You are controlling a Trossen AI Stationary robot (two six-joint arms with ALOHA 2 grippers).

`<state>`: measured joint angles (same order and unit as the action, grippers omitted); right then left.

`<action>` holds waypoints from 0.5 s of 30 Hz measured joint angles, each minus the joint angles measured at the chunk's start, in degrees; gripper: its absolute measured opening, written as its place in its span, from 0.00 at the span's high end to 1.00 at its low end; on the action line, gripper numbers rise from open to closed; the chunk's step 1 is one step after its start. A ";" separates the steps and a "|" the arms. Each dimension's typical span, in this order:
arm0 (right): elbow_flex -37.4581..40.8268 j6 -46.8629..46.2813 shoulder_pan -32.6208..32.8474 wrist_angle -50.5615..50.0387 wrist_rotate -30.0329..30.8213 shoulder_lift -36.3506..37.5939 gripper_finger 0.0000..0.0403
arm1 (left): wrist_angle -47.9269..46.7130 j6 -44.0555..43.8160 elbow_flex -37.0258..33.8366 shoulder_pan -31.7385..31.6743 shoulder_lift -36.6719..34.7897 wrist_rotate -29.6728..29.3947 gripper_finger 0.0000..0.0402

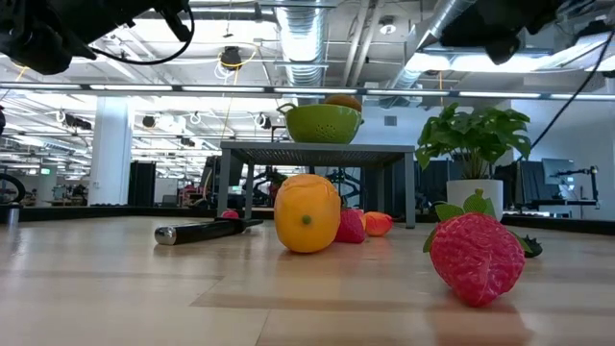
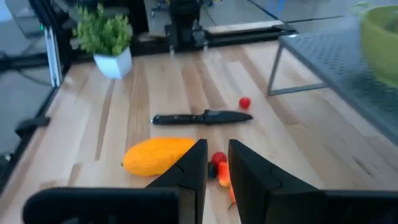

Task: Pick & Place Fruit
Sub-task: Put the blueberry into the green strainer bowl on the shelf

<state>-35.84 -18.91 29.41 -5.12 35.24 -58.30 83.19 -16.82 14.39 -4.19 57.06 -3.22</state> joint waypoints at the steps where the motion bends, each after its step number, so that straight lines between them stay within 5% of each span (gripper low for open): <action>1: -0.45 0.01 0.07 0.06 -0.64 -2.02 0.86 | 0.01 0.00 0.00 0.00 0.00 0.00 0.74; 7: -5.30 -1.46 2.34 -3.82 -1.35 -13.97 0.86 | -0.01 0.00 0.00 -0.02 0.00 -0.02 0.74; 15: -7.99 -17.95 5.59 -11.17 -2.54 -25.48 0.86 | -0.01 0.00 0.00 -0.02 0.00 -0.22 0.74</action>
<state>-43.83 -36.86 35.00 -16.29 32.70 -83.78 83.18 -16.82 14.39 -4.21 57.06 -3.44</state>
